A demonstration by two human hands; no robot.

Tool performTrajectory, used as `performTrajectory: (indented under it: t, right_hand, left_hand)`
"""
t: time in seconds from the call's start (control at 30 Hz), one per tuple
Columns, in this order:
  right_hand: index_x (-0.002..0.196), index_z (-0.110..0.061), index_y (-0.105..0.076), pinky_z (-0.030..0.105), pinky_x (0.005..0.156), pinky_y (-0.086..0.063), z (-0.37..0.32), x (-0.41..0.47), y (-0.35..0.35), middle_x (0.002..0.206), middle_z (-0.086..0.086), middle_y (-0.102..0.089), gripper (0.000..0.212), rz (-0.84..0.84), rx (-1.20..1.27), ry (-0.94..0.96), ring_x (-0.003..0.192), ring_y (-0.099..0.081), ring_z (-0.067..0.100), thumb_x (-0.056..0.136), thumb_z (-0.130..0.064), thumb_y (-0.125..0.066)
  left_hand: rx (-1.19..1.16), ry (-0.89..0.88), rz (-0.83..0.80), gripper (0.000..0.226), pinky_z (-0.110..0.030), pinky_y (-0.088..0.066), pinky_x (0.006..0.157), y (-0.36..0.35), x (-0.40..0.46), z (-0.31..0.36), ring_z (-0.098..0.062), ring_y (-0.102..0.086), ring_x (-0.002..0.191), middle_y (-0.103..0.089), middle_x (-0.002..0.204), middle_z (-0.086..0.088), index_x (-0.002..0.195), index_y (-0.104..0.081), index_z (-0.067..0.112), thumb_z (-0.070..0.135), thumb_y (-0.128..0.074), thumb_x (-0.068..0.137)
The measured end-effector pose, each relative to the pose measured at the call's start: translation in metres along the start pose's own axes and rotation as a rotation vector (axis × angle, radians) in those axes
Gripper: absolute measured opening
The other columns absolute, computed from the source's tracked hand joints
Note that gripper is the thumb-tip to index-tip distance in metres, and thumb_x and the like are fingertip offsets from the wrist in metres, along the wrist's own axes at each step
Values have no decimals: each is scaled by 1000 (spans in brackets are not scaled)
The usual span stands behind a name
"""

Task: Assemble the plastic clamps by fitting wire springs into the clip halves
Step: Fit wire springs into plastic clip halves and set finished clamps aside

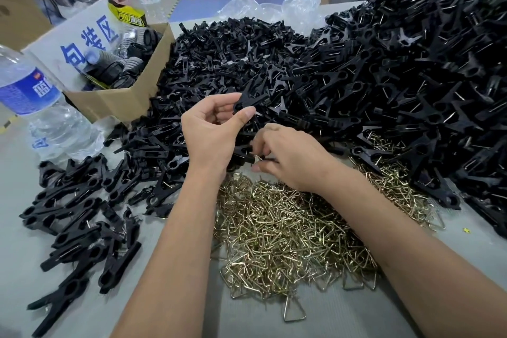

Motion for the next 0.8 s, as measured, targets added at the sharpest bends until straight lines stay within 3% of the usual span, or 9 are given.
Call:
performTrajectory:
  t: [0.1, 0.17, 0.27, 0.33, 0.4, 0.5, 0.57, 0.7, 0.8]
  right_hand:
    - [91, -21, -62, 34, 78, -52, 8, -5, 6, 91, -8, -61, 17, 77, 197, 12, 82, -60, 11, 91, -21, -79]
    - [97, -19, -70, 24, 70, -50, 18, -11, 14, 80, -8, -65, 17, 153, 378, -13, 72, -60, 8, 88, -11, -81]
    - [102, -19, -80, 22, 80, -58, 34, -20, 31, 88, -9, -75, 18, 322, 557, -52, 82, -70, 3, 88, -7, -80]
    - [95, -13, -81, 29, 79, -63, 43, -25, 41, 86, -3, -78, 13, 447, 715, -77, 83, -76, 12, 87, -3, -80]
    - [91, -6, -78, 26, 70, -62, 49, -31, 46, 82, 6, -78, 9, 545, 882, -105, 74, -77, 18, 86, 2, -80]
    - [93, 0, -73, 26, 68, -63, 57, -35, 45, 83, 13, -76, 12, 614, 1085, -153, 74, -78, 23, 86, 8, -78]
    - [99, -4, -76, 29, 72, -64, 60, -36, 45, 85, 10, -75, 17, 637, 1164, -176, 79, -78, 25, 87, 8, -77]
    - [91, -13, -81, 25, 68, -63, 54, -36, 50, 85, 3, -79, 16, 630, 1144, -140, 78, -77, 15, 87, 3, -79]
    - [88, -13, -80, 19, 62, -58, 55, -37, 49, 82, 5, -78, 14, 657, 1130, -166, 71, -74, 13, 86, 2, -80]
  left_hand:
    - [0, 1, -11, 31, -16, -53, 75, 1, 1, -1, -1, -64, 77, -75, 80, 13, 91, -79, 26, 7, -93, 71]
    - [12, 1, -24, 31, -19, -54, 77, 0, 3, -1, -5, -65, 79, -75, 81, 10, 91, -80, 25, 7, -94, 70]
    - [39, 12, -55, 30, -24, -57, 78, -1, 3, -3, -9, -65, 79, -74, 82, 5, 91, -80, 24, 8, -94, 69]
    - [75, 21, -82, 30, -31, -61, 80, -3, 3, -5, -12, -64, 78, -72, 80, -1, 91, -81, 24, 9, -95, 69]
    - [106, 28, -112, 31, -33, -60, 79, -4, 3, -5, -13, -62, 74, -68, 75, 1, 91, -82, 25, 9, -95, 68]
    - [136, 39, -147, 32, -35, -61, 78, -5, 3, -5, -13, -61, 72, -70, 74, -6, 90, -82, 25, 7, -95, 68]
    - [129, 57, -182, 33, -42, -62, 81, -6, 2, -4, -17, -63, 75, -73, 83, -17, 90, -82, 25, 5, -95, 68]
    - [171, 39, -286, 35, -39, -63, 79, -13, -1, 1, -18, -66, 74, -74, 80, -5, 92, -81, 19, -1, -94, 66]
    - [192, 12, -348, 34, -48, -63, 82, -20, -5, 5, -32, -69, 79, -74, 91, -21, 96, -80, 9, -5, -92, 67]
Point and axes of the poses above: each hand's wrist, its own x-axis towards the middle knuckle, its own y-axis out of the back of the hand, z = x × y, the point moved 9 cm from there along x, towards the middle knuckle
